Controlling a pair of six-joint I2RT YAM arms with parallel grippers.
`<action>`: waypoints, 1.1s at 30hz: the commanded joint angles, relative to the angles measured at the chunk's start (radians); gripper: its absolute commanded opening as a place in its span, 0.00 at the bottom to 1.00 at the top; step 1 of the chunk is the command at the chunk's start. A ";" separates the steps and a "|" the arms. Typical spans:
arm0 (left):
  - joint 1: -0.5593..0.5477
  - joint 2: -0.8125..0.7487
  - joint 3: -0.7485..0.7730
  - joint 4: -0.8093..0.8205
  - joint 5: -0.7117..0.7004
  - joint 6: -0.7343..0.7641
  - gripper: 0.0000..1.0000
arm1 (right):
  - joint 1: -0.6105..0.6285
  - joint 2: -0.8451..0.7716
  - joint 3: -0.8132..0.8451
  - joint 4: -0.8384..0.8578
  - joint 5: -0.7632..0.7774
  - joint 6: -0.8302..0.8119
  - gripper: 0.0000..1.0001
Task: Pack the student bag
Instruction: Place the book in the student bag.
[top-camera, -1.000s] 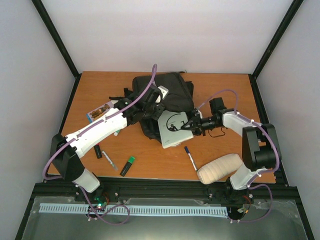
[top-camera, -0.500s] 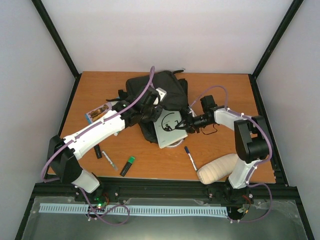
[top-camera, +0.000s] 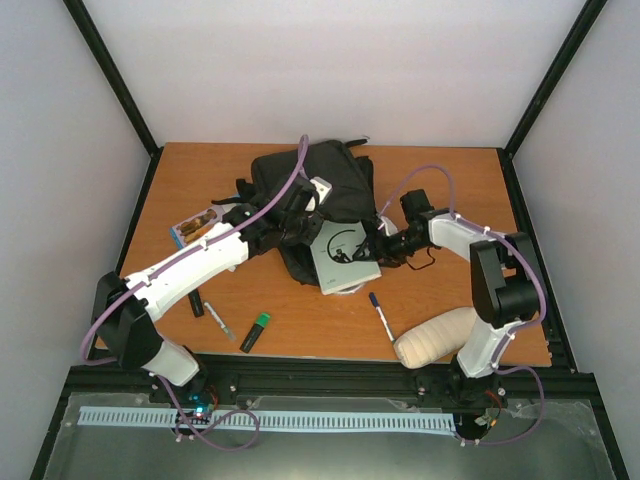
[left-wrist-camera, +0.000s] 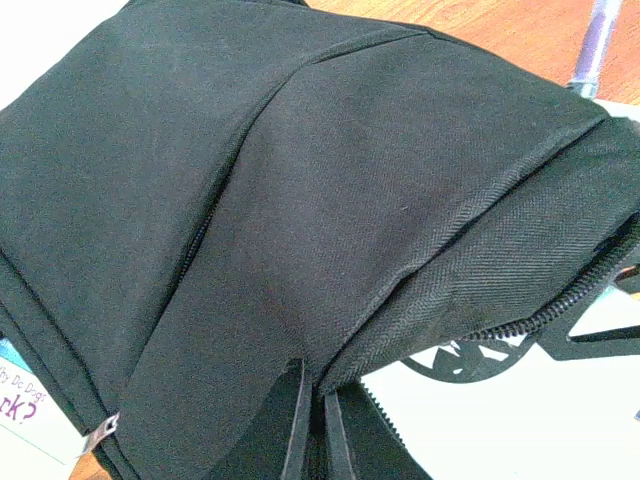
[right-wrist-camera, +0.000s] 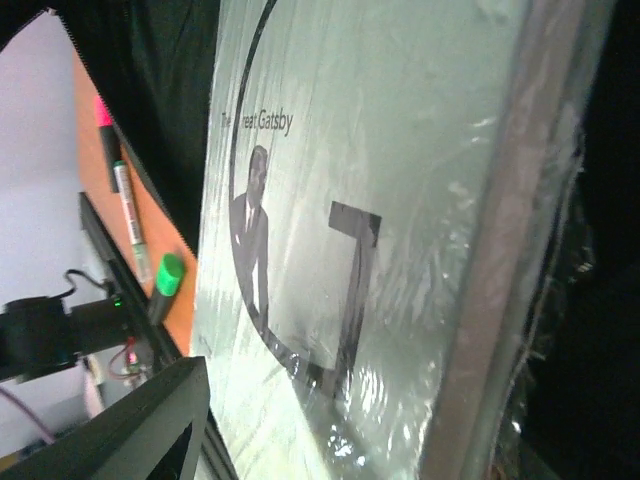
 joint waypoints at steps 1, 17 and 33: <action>-0.003 -0.046 0.013 0.088 -0.002 0.011 0.01 | 0.017 -0.099 0.005 -0.023 0.104 -0.122 0.66; 0.005 -0.049 0.016 0.077 0.005 0.006 0.01 | 0.134 -0.389 -0.158 -0.071 0.371 -0.496 0.64; 0.017 -0.076 0.015 0.079 0.117 -0.042 0.01 | 0.482 -0.532 -0.323 0.145 0.919 -1.069 0.52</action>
